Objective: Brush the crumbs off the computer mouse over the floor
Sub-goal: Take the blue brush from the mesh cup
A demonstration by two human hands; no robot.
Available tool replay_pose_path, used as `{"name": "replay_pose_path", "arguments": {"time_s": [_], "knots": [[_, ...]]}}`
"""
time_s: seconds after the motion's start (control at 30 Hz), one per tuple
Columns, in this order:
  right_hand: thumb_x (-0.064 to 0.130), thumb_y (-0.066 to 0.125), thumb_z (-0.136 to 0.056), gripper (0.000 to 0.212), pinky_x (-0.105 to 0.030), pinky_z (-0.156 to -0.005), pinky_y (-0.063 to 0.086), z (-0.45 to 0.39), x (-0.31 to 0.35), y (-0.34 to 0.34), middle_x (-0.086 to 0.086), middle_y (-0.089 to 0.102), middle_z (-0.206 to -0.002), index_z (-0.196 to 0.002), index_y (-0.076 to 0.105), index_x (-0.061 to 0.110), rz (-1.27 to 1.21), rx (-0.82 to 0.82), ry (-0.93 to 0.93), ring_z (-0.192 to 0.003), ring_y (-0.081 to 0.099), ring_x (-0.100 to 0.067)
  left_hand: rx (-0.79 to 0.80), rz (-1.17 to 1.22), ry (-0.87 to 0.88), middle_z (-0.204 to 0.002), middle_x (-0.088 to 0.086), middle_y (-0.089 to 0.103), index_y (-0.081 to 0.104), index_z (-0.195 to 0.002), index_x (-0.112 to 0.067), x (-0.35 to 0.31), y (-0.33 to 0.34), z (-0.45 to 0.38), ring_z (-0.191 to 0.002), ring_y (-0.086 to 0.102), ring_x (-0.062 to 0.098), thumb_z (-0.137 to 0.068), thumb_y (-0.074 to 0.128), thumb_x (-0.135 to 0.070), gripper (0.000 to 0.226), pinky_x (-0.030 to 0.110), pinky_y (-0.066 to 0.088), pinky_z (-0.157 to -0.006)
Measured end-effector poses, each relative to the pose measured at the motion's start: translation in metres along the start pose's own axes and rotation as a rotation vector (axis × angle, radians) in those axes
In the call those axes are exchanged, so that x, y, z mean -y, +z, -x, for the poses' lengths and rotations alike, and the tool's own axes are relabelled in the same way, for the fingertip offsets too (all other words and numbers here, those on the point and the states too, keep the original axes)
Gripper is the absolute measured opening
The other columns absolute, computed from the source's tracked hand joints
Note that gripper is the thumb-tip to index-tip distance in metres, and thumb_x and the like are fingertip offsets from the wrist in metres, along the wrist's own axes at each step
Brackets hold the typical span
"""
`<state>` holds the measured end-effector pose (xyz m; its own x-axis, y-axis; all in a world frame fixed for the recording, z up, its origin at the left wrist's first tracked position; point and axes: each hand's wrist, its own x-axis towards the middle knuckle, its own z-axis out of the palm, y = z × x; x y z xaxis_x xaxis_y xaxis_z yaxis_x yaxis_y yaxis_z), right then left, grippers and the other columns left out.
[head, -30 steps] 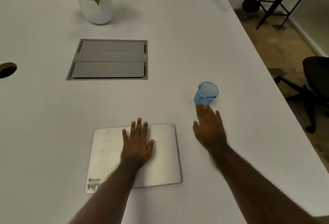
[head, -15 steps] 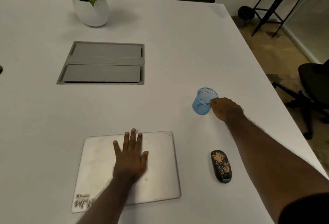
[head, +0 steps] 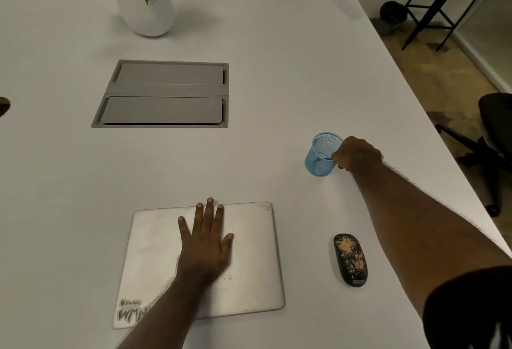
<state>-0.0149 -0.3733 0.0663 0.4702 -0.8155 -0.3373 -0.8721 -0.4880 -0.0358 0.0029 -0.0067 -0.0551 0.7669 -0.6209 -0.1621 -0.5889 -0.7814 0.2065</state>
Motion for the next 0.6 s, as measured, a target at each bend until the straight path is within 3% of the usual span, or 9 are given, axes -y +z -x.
{"name": "replay_pose_path", "arguments": {"time_s": [0.1,0.23,0.33,0.43,0.53,0.6], "knots": [[0.019,0.063,-0.084,0.026,-0.037,-0.091,0.053,-0.001,-0.001,-0.002,-0.010,0.074,-0.105,-0.108,0.069,0.009,0.006,0.020,-0.002,-0.098,0.070,-0.030,0.006,0.003,-0.002,-0.161,0.009,0.015,0.026,-0.152,-0.013,-0.001,-0.002,0.001,-0.148,0.015,0.032,-0.092,0.027,-0.046,0.068,0.067,0.016,-0.112],[0.017,0.060,-0.086,0.025,-0.040,-0.092,0.055,0.000,-0.006,-0.003,-0.011,0.074,-0.106,-0.108,0.067,0.007,0.003,-0.011,-0.046,-0.098,0.071,-0.031,0.025,-0.007,0.005,-0.161,0.009,0.017,0.028,-0.151,-0.012,-0.002,-0.004,-0.001,-0.148,0.018,0.033,-0.092,0.028,-0.046,0.068,0.067,0.018,-0.111],[0.017,0.059,-0.085,0.025,-0.038,-0.090,0.054,0.001,-0.014,-0.009,-0.013,0.074,-0.104,-0.106,0.069,0.007,-0.043,-0.066,-0.025,-0.098,0.070,-0.033,0.046,-0.016,-0.012,-0.162,0.008,0.009,0.022,-0.153,-0.014,-0.001,-0.005,-0.002,-0.149,0.010,0.032,-0.092,0.023,-0.048,0.069,0.066,0.013,-0.113],[0.018,0.058,-0.087,0.023,-0.045,-0.082,0.059,0.004,-0.035,-0.021,-0.018,0.075,-0.098,-0.101,0.070,0.003,-0.289,-0.060,-0.003,-0.090,0.072,-0.036,0.064,-0.031,-0.047,-0.163,0.009,-0.001,0.012,-0.154,-0.014,-0.005,-0.011,-0.002,-0.150,0.001,0.032,-0.091,0.015,-0.049,0.072,0.064,0.007,-0.115],[0.018,0.054,-0.094,0.019,-0.031,-0.057,0.056,0.026,-0.068,-0.024,-0.012,0.076,-0.093,-0.099,0.069,0.008,-0.692,-0.090,-0.005,-0.060,0.067,-0.023,0.080,-0.014,-0.044,-0.163,0.011,-0.005,0.008,-0.154,-0.013,-0.018,-0.019,-0.002,-0.150,-0.004,0.032,-0.097,0.028,-0.043,0.067,0.061,0.005,-0.116],[0.015,0.054,-0.096,0.019,-0.027,-0.053,0.052,0.047,-0.092,-0.018,-0.011,0.073,-0.094,-0.108,0.067,0.010,-0.914,-0.069,0.008,-0.055,0.062,-0.018,0.059,0.049,-0.003,-0.163,0.010,-0.004,0.014,-0.154,-0.014,-0.032,-0.025,-0.001,-0.150,-0.005,0.030,-0.098,0.035,-0.037,0.064,0.056,0.006,-0.118]]}}
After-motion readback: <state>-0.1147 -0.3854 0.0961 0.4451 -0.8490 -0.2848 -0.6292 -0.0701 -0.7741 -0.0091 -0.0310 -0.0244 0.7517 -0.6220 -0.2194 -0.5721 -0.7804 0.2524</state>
